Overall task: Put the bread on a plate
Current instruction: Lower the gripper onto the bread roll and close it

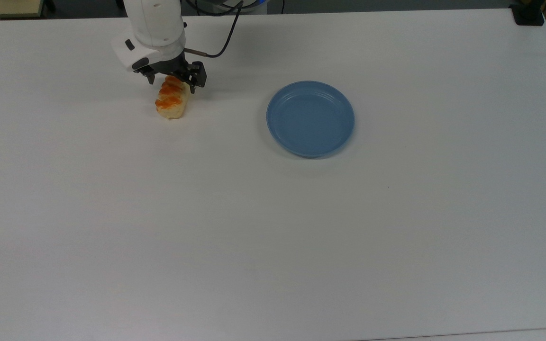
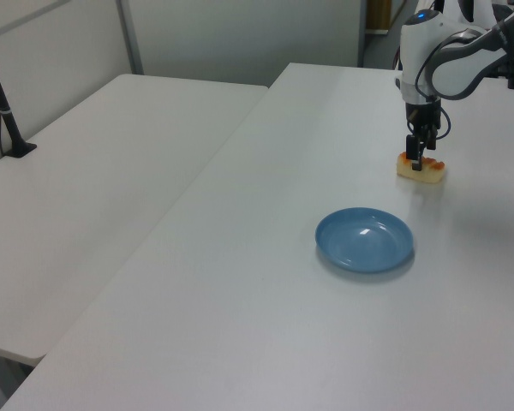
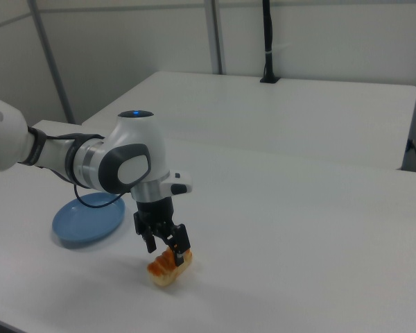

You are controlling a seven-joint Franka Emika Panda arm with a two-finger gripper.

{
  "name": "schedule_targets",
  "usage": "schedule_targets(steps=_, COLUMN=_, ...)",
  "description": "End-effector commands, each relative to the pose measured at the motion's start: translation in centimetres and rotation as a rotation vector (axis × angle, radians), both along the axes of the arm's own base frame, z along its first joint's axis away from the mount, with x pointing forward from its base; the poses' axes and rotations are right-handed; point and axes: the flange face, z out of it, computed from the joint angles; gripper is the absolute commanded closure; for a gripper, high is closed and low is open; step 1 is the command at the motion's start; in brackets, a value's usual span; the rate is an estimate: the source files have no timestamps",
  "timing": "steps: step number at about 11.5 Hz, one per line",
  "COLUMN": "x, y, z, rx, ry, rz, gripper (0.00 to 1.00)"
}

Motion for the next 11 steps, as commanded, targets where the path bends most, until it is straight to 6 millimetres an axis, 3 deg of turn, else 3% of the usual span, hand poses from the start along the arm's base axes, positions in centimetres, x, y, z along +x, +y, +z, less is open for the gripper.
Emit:
schedule_targets(steps=1, x=0.0, y=-0.6, z=-1.7, rx=-0.023, ry=-0.009, rz=0.032, gripper=0.00)
schedule_targets(steps=3, x=0.2, y=-0.6, z=-2.9, rx=-0.024, ry=-0.001, rz=0.031, gripper=0.00)
schedule_targets(steps=4, x=0.2, y=-0.6, z=-3.2, rx=-0.024, ry=0.003, rz=0.032, gripper=0.06)
schedule_targets(steps=6, x=0.5, y=-0.4, z=-3.2, rx=-0.027, ry=-0.018, rz=0.036, gripper=0.49)
schedule_targets(steps=7, x=0.5, y=-0.3, z=-3.4, rx=-0.027, ry=-0.016, rz=0.034, gripper=0.65)
schedule_targets(steps=9, x=0.6, y=-0.3, z=-3.3, rx=-0.027, ry=-0.014, rz=0.034, gripper=0.82)
schedule_targets(steps=11, x=0.7, y=-0.2, z=-2.5, rx=-0.028, ry=-0.014, rz=0.035, gripper=0.84)
